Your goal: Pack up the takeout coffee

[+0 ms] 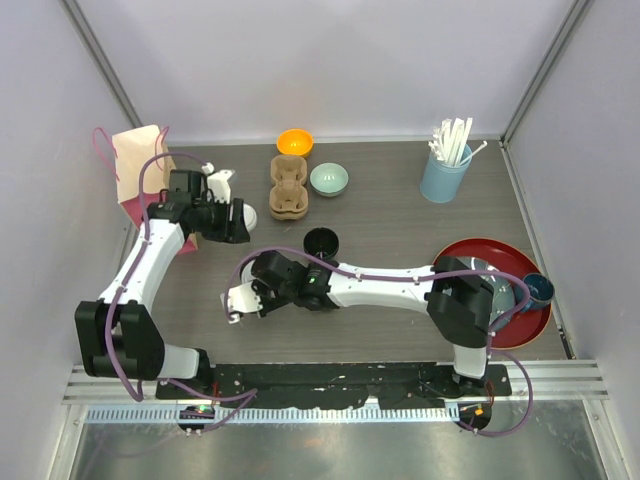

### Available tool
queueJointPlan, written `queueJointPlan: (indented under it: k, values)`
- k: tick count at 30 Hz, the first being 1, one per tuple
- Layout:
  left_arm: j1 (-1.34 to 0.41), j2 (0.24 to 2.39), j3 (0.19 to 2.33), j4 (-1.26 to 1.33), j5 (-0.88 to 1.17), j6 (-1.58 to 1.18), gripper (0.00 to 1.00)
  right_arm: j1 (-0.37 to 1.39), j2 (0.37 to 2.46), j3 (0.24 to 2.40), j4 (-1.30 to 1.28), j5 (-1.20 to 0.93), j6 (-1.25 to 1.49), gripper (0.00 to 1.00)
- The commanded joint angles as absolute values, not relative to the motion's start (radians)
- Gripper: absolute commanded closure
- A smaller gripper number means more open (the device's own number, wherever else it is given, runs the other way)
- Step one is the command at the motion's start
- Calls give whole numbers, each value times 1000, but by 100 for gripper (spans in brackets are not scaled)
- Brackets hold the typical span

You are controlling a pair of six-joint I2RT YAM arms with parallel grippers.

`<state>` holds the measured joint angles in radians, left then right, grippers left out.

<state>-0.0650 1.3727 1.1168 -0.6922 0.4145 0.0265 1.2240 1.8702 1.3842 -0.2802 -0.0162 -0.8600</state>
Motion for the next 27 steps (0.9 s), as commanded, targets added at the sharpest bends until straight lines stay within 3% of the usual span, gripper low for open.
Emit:
queueJointPlan:
  k: [1,12,27]
  values:
    - [-64,1379,1114,-672,440,34,43,1232,1850,1424,-282,-9,-857,78]
    - [-64,1419,1123,-692,436,61,45,1230,1856,1483,-356,-17,-836,93]
    - [-60,1454,1106,-646,282,81,78,1223,1763,1539,-462,-74,-770,99]
